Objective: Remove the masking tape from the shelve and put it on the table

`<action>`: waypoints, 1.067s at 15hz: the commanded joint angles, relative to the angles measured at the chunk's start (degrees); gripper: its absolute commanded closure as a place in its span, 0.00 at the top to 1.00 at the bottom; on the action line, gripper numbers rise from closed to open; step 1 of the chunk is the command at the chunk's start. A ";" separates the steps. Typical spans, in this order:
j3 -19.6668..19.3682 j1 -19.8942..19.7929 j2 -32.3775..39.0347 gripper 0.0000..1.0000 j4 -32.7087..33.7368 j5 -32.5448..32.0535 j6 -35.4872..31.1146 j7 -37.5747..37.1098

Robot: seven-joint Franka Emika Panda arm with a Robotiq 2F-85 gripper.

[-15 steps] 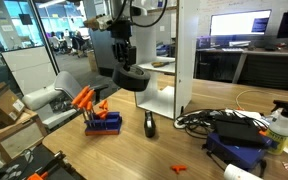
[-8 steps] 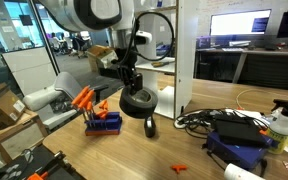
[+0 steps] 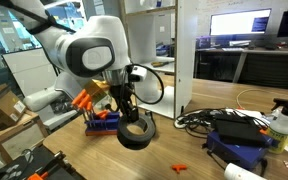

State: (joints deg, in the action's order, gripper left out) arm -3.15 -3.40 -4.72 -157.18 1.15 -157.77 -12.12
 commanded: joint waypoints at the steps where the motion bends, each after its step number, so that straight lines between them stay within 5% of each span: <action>1: 0.08 -0.77 5.62 0.11 -0.25 -1.55 -8.79 -1.48; 7: -4.35 2.34 16.36 0.11 1.10 -5.39 -18.79 -5.83; 16: -7.34 7.59 25.23 0.11 2.68 1.97 -21.78 -4.04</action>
State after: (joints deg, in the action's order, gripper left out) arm -9.38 2.01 19.02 -155.75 0.75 -178.16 -16.31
